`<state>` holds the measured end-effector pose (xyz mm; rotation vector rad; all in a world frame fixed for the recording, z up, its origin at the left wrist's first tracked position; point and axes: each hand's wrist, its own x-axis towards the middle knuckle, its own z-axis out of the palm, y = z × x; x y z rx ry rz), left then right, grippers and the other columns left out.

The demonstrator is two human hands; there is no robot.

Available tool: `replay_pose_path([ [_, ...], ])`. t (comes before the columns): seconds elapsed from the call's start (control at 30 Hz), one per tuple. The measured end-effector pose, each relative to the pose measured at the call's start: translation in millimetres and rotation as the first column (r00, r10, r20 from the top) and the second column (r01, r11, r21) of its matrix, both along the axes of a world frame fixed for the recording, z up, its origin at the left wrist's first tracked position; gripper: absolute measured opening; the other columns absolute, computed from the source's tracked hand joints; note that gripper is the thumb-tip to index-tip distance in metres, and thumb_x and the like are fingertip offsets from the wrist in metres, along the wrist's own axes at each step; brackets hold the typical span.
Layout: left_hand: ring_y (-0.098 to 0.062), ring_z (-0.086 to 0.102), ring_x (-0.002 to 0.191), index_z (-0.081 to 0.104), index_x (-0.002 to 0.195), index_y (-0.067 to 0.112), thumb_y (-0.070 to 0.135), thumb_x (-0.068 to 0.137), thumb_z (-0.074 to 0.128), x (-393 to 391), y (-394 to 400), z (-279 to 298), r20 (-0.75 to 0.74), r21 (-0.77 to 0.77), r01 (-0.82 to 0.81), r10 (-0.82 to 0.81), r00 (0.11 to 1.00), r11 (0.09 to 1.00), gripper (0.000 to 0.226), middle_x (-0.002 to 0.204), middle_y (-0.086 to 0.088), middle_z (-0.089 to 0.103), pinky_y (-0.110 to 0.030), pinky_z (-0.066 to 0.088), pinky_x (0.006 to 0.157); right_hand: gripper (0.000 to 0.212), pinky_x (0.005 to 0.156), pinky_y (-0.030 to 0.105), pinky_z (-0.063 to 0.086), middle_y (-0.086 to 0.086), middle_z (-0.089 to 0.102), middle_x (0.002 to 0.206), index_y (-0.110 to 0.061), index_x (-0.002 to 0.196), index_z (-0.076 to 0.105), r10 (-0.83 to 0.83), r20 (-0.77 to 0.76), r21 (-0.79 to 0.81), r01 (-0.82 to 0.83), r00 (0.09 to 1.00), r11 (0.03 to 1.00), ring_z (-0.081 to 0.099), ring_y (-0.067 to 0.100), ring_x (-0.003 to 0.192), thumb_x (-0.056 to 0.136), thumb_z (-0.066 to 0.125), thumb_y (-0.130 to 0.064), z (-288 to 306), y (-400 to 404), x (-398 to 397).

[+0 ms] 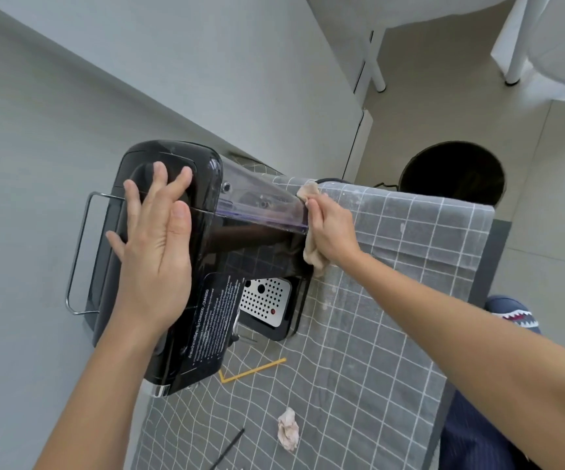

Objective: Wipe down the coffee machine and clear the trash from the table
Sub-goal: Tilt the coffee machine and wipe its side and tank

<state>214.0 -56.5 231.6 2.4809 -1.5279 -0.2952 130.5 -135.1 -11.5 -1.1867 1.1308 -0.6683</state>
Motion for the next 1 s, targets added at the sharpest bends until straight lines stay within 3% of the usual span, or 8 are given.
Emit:
replay_pose_path([
  [0.17, 0.0, -0.011, 0.144, 0.033, 0.136, 0.053, 0.046, 0.1, 0.019, -1.3, -0.4, 2.6, -0.003, -0.012, 0.008, -0.008, 1.0, 1.0, 0.04, 0.155, 0.027, 0.012, -0.06, -0.013, 0.112, 0.039, 0.113, 0.042, 0.038, 0.005, 0.06, 0.137, -0.017, 0.139, 0.055, -0.143, 0.117, 0.051, 0.138, 0.983, 0.989, 0.05, 0.02, 0.132, 0.104, 0.041, -0.028, 48.3, 38.0, -1.0],
  [0.27, -0.001, -0.01, 0.145, 0.033, 0.136, 0.054, 0.046, 0.1, 0.019, 0.0, 0.4, 1.6, -0.001, -0.009, 0.01, -0.01, 1.0, 1.0, 0.04, 0.156, 0.026, 0.012, -0.062, -0.011, 0.111, 0.041, 0.12, 0.03, 0.024, -0.004, 0.042, 0.151, -0.019, 0.144, 0.046, -0.134, 0.276, -0.105, 0.168, 0.952, 0.98, 0.029, 0.012, 0.146, 0.104, 0.043, -0.027, 92.3, 41.7, 5.8],
  [0.37, -0.002, -0.01, 0.145, 0.033, 0.135, 0.055, 0.046, 0.1, 0.019, -0.1, -0.1, 1.5, 0.001, -0.008, 0.014, -0.014, 1.0, 1.0, 0.039, 0.156, 0.025, 0.013, -0.061, -0.012, 0.112, 0.037, 0.118, 0.033, 0.03, 0.001, 0.051, 0.145, -0.016, 0.138, 0.054, -0.1, 0.297, -0.229, 0.173, 0.95, 0.958, 0.037, 0.018, 0.143, 0.104, 0.044, -0.025, 97.3, 14.5, 13.3],
  [0.5, -0.001, -0.01, 0.144, 0.033, 0.134, 0.056, 0.046, 0.1, 0.018, 0.1, 0.4, 0.4, -0.012, -0.025, 0.011, -0.011, 1.0, 1.0, 0.038, 0.155, 0.027, 0.013, -0.058, -0.014, 0.112, 0.038, 0.102, 0.048, 0.046, 0.007, 0.068, 0.125, -0.026, 0.132, 0.06, -0.174, 0.077, 0.041, 0.171, 0.982, 0.984, 0.061, 0.024, 0.118, 0.105, 0.034, -0.035, 36.3, 13.9, 13.0],
  [0.63, 0.001, -0.01, 0.144, 0.032, 0.132, 0.058, 0.049, 0.099, 0.015, -0.9, -0.1, 1.7, -0.024, -0.033, -0.012, 0.011, 1.0, 0.999, 0.038, 0.154, 0.029, 0.014, -0.054, -0.017, 0.111, 0.046, 0.116, 0.045, 0.032, 0.005, 0.049, 0.148, -0.019, 0.146, 0.045, -0.265, 0.06, 0.219, 0.247, 0.962, 0.944, 0.04, 0.022, 0.141, 0.105, 0.032, -0.036, 54.1, 69.5, 18.0],
  [0.7, 0.002, -0.01, 0.144, 0.034, 0.133, 0.056, 0.048, 0.099, 0.012, -2.3, 0.4, 2.3, -0.041, -0.035, -0.024, 0.022, 0.999, 0.999, 0.041, 0.153, 0.029, 0.014, -0.053, -0.018, 0.111, 0.044, 0.122, 0.038, 0.022, -0.002, 0.037, 0.156, -0.019, 0.149, 0.039, -0.306, 0.14, 0.132, 0.289, 0.942, 0.948, 0.023, 0.016, 0.149, 0.106, 0.035, -0.029, 93.2, 84.5, 23.3],
  [0.8, 0.007, -0.013, 0.141, 0.036, 0.136, 0.052, 0.052, 0.096, 0.003, -2.2, 0.3, 2.4, -0.099, -0.039, -0.048, 0.044, 0.994, 0.998, 0.052, 0.153, 0.03, 0.014, -0.048, -0.022, 0.109, 0.044, 0.122, 0.04, 0.023, -0.002, 0.034, 0.157, -0.017, 0.149, 0.039, -0.284, 0.272, -0.118, 0.325, 0.919, 0.938, 0.019, 0.016, 0.15, 0.105, 0.039, -0.022, 142.1, 83.3, 26.2],
  [1.0, 0.005, -0.015, 0.142, 0.035, 0.137, 0.053, 0.075, 0.079, -0.009, 1.2, 2.8, 1.8, -0.197, -0.052, -0.045, 0.034, 0.98, 0.998, 0.076, 0.151, 0.036, 0.015, -0.048, -0.029, 0.106, 0.04, 0.119, 0.047, 0.025, 0.017, 0.034, 0.155, -0.005, 0.141, 0.047, 0.075, 0.321, -0.572, 0.131, 0.944, 0.81, 0.018, 0.033, 0.15, 0.103, 0.041, -0.014, 136.7, 120.9, 13.1],
])
